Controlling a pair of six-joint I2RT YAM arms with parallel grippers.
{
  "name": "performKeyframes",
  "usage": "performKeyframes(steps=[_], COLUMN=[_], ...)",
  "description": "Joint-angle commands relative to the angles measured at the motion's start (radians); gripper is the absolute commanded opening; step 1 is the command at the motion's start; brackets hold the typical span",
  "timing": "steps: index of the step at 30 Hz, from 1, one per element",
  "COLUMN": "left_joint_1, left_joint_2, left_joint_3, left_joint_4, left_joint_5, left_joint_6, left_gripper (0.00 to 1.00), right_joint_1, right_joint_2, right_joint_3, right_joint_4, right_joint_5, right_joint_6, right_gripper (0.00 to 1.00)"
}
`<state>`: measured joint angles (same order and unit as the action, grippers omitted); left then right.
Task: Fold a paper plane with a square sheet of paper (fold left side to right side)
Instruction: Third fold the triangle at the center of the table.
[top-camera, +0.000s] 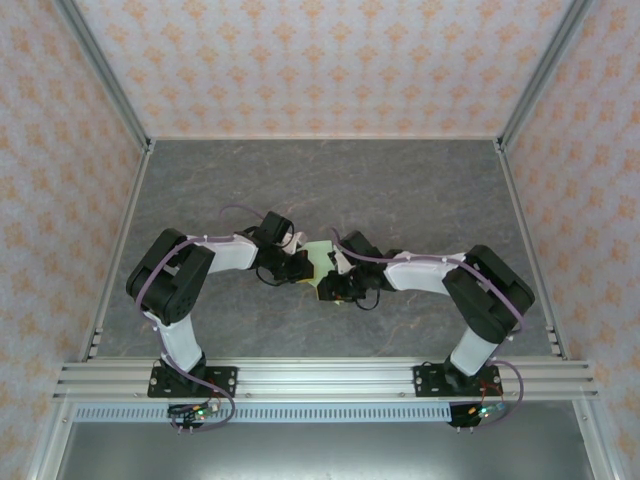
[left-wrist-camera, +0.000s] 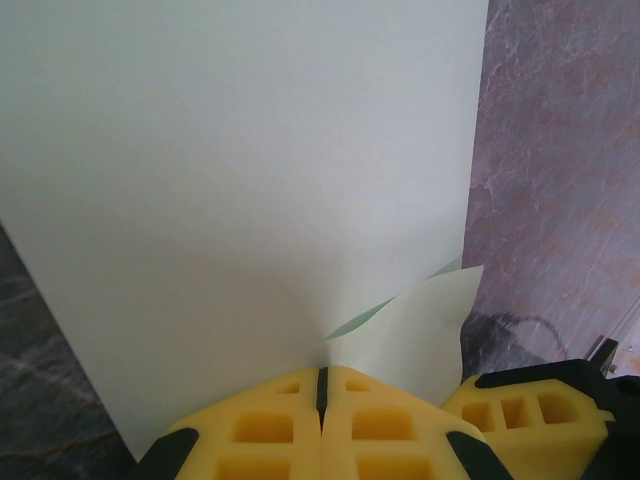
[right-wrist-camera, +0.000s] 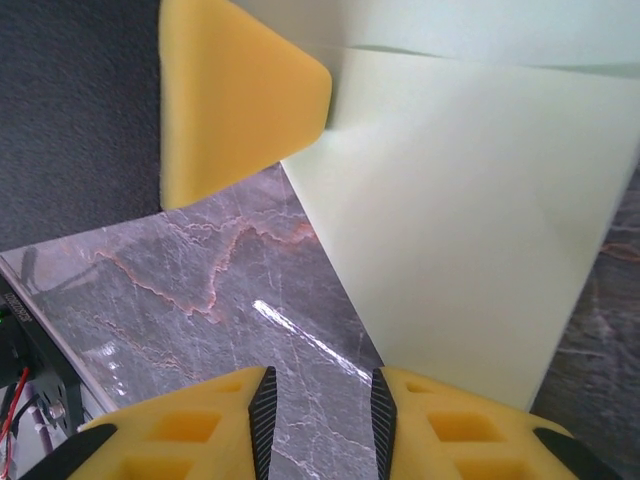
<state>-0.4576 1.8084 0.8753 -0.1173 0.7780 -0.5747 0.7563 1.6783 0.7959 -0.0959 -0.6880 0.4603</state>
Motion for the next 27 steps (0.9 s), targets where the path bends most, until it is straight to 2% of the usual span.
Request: performKeyframes(steps=[1, 18, 22, 27], left_joint_1=[-0.01, -0.01, -0.01, -0.01], left_joint_2=[0.063, 0.076, 0.067, 0.048], left_joint_3=[-0.033, -0.021, -0.02, -0.019], left_joint_4=[-0.069, -0.077, -0.081, -0.087], left_joint_5=[-0.112, -0.118, -0.117, -0.121], left_joint_6=[0.027, 0.029, 0.027, 0.027], left_gripper=[0.04, 0.03, 0.03, 0.03], right_joint_1=[0.005, -0.011, -0.005, 0.031], right_joint_2=[-0.01, -0.133, -0.241, -0.292], right_joint_3=[-0.04, -0.207, -0.164, -0.065], right_joint_4=[-0.033, 0.012, -0.072, -0.154], right_joint_5=[0.037, 0.041, 0.065, 0.129], right_joint_6=[0.004, 0.081, 0.078, 0.099], right_gripper=[0.35, 0.31, 0.29, 0.19])
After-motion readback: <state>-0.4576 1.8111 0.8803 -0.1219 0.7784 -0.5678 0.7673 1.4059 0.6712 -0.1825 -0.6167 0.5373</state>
